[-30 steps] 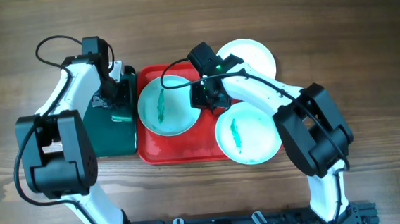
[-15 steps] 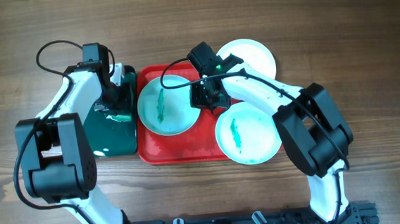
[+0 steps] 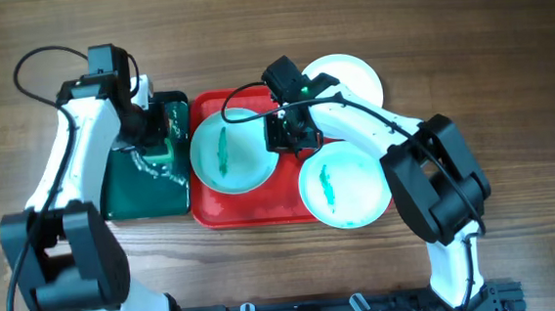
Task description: Clean dirty plates on tray and stack at the side
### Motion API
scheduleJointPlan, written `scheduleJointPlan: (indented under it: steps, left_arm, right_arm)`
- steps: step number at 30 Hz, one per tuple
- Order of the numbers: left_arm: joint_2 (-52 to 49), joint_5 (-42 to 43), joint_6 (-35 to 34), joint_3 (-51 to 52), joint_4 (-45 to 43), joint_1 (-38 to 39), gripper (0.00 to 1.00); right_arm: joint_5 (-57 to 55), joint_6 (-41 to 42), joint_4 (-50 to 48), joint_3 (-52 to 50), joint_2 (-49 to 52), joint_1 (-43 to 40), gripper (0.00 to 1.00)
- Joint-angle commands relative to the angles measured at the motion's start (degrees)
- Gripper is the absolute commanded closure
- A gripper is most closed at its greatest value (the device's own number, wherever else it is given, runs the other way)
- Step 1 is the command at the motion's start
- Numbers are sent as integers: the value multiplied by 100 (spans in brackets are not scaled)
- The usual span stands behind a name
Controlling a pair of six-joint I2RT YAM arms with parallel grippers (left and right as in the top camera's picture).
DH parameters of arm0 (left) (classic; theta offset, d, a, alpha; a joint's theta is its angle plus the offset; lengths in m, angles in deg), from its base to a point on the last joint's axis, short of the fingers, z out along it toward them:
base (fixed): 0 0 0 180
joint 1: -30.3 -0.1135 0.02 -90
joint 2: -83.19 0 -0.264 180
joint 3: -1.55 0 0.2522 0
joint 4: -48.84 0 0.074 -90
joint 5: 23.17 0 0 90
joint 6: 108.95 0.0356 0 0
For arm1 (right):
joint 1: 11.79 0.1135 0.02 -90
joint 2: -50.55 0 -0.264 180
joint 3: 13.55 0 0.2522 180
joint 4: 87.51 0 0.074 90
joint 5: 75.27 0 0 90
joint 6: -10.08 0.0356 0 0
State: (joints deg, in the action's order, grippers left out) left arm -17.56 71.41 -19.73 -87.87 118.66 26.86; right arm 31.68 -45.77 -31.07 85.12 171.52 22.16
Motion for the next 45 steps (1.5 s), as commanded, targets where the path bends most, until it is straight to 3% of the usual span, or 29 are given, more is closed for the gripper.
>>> scheduleJointPlan:
  steps: [1,10,18,26,32,39,41,45]
  left_arm:
    - [254,105,-96,-125,87,-17,96]
    - [251,726,-98,-122,85,160,96]
    - [28,970,-466,-116,-402,1014,96]
    - [-1005,-293,-1947,-105,-487,1779,96]
    - [-1279,-195,-2072,-52,-455,2061,96]
    - [-1279,1709,-1318,50,-688,2295,96]
    - [-1279,1539,-1379,50,-761,2280,96]
    - [-1279,-780,-2588,50,-802,2133,96]
  right_arm:
    - [173,-289,179,157,-2,-179,96]
    - [175,-420,284,157,-2,-216,96]
    - [157,-417,282,155,-2,-216,96]
    - [160,-391,293,138,0,-282,96]
    - [295,-378,212,55,0,-393,96]
    - [332,-411,164,52,0,-393,96]
    - [332,-411,170,52,0,-393,95]
    - [330,-413,173,52,0,-393,96]
